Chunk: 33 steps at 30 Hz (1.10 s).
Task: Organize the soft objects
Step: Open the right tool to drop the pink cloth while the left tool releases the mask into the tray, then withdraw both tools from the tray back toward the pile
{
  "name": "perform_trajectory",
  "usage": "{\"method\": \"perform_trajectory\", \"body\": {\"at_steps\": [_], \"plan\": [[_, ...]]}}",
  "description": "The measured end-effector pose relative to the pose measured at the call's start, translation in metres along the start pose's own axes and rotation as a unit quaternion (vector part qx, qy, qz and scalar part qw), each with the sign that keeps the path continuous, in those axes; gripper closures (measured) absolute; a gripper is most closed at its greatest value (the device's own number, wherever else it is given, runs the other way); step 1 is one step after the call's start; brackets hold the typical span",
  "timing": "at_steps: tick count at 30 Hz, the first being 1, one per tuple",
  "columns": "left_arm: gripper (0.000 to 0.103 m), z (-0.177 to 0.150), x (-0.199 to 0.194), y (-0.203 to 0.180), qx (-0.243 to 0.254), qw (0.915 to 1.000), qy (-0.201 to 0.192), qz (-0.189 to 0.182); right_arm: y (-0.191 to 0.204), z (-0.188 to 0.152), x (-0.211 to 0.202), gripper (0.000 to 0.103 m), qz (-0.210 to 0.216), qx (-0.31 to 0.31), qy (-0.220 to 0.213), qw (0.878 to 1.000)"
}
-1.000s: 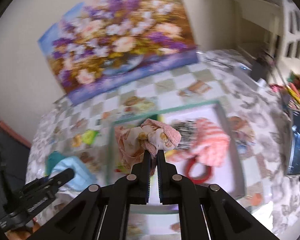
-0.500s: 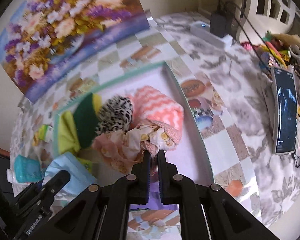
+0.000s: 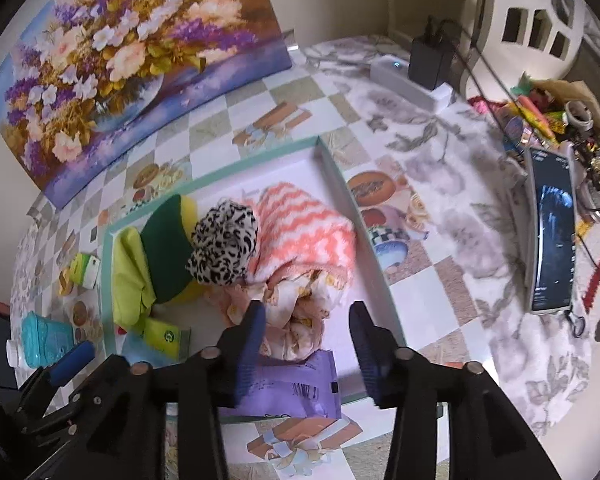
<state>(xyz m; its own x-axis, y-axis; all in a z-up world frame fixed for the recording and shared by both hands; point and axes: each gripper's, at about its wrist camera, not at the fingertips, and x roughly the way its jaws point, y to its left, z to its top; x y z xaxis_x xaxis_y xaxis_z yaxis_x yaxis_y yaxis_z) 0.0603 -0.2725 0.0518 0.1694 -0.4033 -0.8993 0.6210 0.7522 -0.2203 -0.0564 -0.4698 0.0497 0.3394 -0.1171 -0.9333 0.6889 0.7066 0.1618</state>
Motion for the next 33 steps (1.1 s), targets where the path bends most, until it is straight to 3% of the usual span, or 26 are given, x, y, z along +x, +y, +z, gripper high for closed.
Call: {"method": "perform_trajectory", "body": {"at_steps": [3, 4, 7, 11, 20, 27, 33], "plan": [[0.012, 0.002, -0.005, 0.014, -0.020, 0.9993, -0.012, 0.028, 0.007, 0.000, -0.006, 0.032, 0.003, -0.009, -0.011, 1.000], [0.010, 0.003, -0.006, 0.020, -0.028, 0.9987, -0.016, 0.040, 0.010, 0.000, -0.006, 0.031, 0.005, -0.015, -0.012, 1.000], [0.010, 0.004, -0.009, 0.039, -0.052, 0.9955, -0.020, 0.077, 0.024, -0.002, -0.005, 0.022, 0.005, -0.038, -0.011, 0.999], [0.009, 0.007, -0.016, 0.067, -0.081, 0.9909, -0.022, 0.105, 0.042, -0.005, -0.004, 0.000, 0.001, -0.064, -0.016, 0.998], [0.009, 0.017, -0.047, 0.126, -0.146, 0.9782, -0.053, 0.138, 0.080, -0.012, -0.003, 0.000, -0.009, -0.106, -0.026, 0.994], [0.009, 0.028, -0.064, 0.174, -0.158, 0.9740, -0.044, 0.156, 0.133, 0.000, -0.019, 0.000, 0.041, -0.129, -0.067, 0.988], [0.009, 0.047, -0.056, 0.210, -0.154, 0.9748, -0.007, 0.161, 0.202, 0.004, -0.015, 0.000, 0.101, -0.196, -0.056, 0.974]]}}
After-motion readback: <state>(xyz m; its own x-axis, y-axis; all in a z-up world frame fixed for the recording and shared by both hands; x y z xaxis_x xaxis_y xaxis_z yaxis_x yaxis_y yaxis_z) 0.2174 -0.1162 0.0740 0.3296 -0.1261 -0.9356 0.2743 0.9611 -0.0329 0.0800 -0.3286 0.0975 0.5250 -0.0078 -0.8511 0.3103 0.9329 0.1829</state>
